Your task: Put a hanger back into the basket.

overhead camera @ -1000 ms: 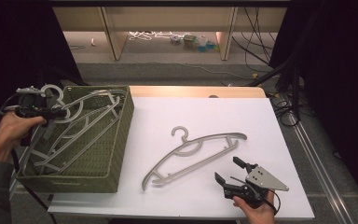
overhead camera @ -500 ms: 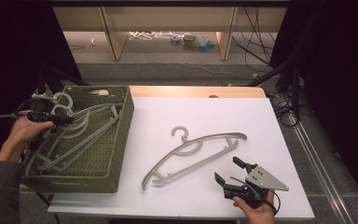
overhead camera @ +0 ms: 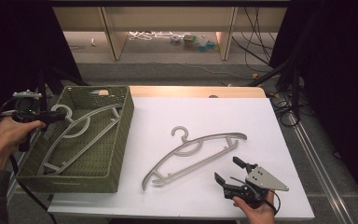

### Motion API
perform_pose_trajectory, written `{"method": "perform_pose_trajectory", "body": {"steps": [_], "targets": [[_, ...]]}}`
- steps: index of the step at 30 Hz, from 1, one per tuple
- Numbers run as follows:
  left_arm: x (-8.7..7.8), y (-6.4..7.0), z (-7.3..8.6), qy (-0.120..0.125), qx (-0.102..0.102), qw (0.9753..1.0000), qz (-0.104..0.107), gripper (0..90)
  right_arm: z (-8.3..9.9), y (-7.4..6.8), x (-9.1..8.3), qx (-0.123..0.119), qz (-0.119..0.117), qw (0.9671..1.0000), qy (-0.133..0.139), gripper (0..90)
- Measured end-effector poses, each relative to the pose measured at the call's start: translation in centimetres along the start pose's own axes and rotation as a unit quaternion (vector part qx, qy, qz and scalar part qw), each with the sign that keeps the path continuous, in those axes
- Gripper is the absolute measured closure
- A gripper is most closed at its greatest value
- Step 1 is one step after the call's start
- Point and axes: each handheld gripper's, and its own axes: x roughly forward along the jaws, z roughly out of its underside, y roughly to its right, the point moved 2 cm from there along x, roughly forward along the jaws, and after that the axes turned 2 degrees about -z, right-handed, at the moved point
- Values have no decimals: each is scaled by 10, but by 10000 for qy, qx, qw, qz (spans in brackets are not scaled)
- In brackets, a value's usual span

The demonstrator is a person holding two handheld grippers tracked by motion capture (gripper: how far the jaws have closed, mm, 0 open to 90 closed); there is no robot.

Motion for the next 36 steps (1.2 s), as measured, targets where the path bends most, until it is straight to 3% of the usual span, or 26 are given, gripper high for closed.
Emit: {"method": "perform_pose_trajectory", "body": {"steps": [4, 7, 12, 20, 24, 30, 36], "targets": [[-10, 13, 3, 136, -124, 9996, 207, 606, 0, 0, 0, -19, 52, 10000, -24, 164], [-18, 24, 3, 356, -156, 9978, 546, 547, 0, -1, 2, 30, -34, 10000, 39, 164], [-30, 43, 6, 519, -252, 9950, 815, 419, 0, 0, 0, -1, 12, 10000, -94, 161], [-40, 65, 5, 691, -298, 9926, 954, 268, 0, 0, 1, -20, 23, 10000, -26, 161], [-49, 79, 5, 904, -386, 9903, 978, 218, 0, 0, 1, -17, 31, 10000, -33, 161], [-57, 113, 2, 932, -35, 9889, 1153, 216, 0, 0, 0, -11, -13, 10000, -76, 161], [-54, 153, 2, 969, 108, 9856, 1383, 216, 0, -1, 2, 14, -44, 10000, 55, 161]]}}
